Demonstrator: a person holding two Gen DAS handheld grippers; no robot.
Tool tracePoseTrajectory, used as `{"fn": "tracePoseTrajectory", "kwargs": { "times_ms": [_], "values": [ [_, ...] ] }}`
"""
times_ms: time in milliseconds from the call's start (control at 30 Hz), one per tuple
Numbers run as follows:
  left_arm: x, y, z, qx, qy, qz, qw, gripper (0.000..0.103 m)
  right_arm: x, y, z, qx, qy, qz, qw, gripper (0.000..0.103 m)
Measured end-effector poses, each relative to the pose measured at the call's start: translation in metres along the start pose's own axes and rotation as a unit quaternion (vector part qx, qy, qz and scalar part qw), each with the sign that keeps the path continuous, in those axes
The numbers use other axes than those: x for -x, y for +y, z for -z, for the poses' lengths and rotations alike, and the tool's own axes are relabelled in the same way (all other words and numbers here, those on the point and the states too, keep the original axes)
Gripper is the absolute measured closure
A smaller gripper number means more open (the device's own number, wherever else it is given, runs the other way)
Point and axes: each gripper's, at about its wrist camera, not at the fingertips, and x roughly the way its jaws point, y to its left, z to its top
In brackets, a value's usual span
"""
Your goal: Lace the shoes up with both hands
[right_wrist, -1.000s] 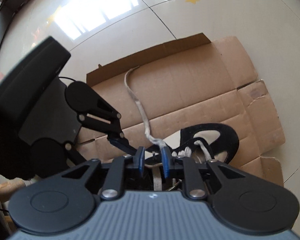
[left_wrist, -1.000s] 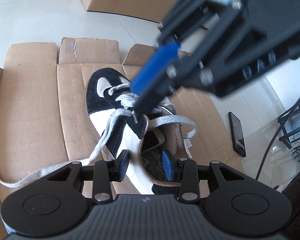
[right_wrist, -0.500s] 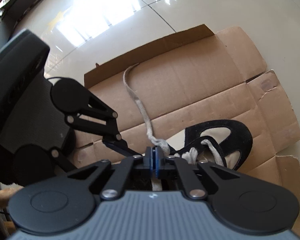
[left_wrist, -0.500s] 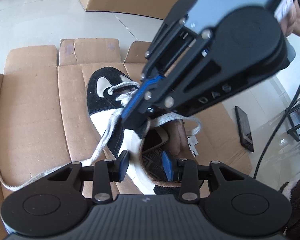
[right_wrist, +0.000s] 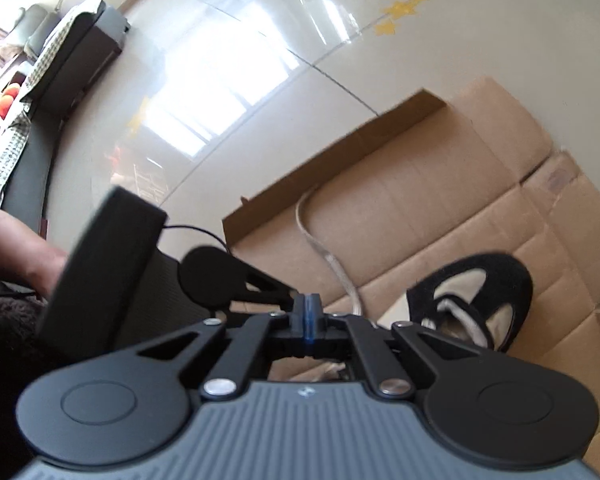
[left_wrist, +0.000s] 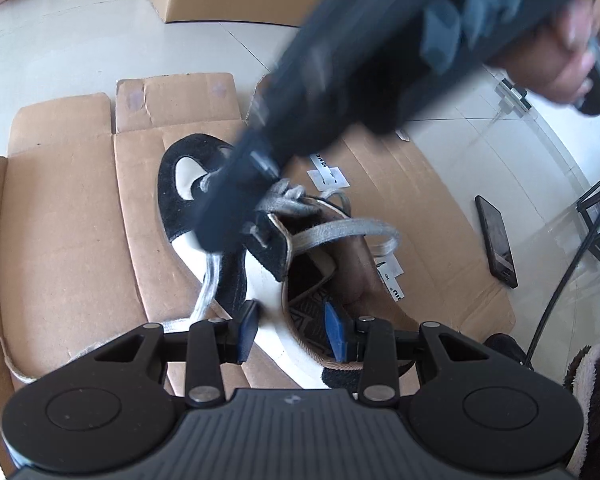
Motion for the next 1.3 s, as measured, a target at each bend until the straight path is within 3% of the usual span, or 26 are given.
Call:
{"fn": "tracePoseTrajectory", "kwargs": {
  "times_ms": [67, 200, 500, 567, 600, 700, 833, 933, 1000, 1067, 1167, 1300],
  "values": [
    [0.001, 0.001, 0.0, 0.003, 0.0, 0.0, 1.0, 0.066, 0.002, 0.0, -0.006, 0.016, 0.004, 0.017, 1.0, 0.102],
    [0.004, 0.006, 0.0, 0.028, -0.003, 0.005, 0.9996, 0.066, 0.005, -0.003, 0.0, 0.051, 0.03, 0.058, 0.997, 0.08],
    [0.009, 0.006, -0.01, 0.02, -0.027, -0.015, 0.9993, 0.065, -0.019, 0.001, 0.032, 0.082, 0.073, 0.045, 0.993, 0.077],
    [0.006, 0.007, -0.009, 0.017, -0.026, -0.02, 0.9993, 0.065, -0.028, 0.002, 0.035, 0.099, 0.075, 0.052, 0.991, 0.084],
    [0.005, 0.007, -0.008, 0.016, -0.027, -0.022, 0.9993, 0.065, -0.032, 0.001, 0.035, 0.104, 0.077, 0.057, 0.99, 0.1],
    [0.002, 0.005, -0.004, 0.002, -0.035, -0.032, 0.9989, 0.065, -0.034, -0.007, 0.029, 0.079, 0.071, 0.036, 0.994, 0.101],
    [-0.003, -0.005, 0.0, -0.078, -0.045, -0.047, 0.9948, 0.065, -0.033, -0.008, 0.02, 0.06, 0.068, 0.024, 0.996, 0.1],
    [-0.003, -0.008, 0.003, -0.101, -0.048, -0.047, 0.9926, 0.065, -0.029, -0.011, 0.015, 0.034, 0.055, 0.008, 0.998, 0.103],
    [-0.003, -0.009, 0.004, -0.107, -0.05, -0.047, 0.9919, 0.064, -0.015, -0.01, 0.004, 0.001, 0.011, -0.051, 0.999, 0.103],
    [-0.005, -0.012, 0.004, -0.114, -0.048, -0.05, 0.9911, 0.064, -0.006, -0.001, -0.009, 0.022, -0.014, -0.044, 0.999, 0.103],
    [-0.003, -0.012, 0.004, -0.114, -0.047, -0.051, 0.991, 0.064, -0.001, 0.009, -0.024, 0.074, -0.006, -0.017, 0.997, 0.103],
    [0.003, -0.014, 0.008, -0.092, -0.05, -0.046, 0.9935, 0.064, -0.001, 0.006, -0.014, 0.104, 0.018, 0.035, 0.994, 0.08]
  ]
}}
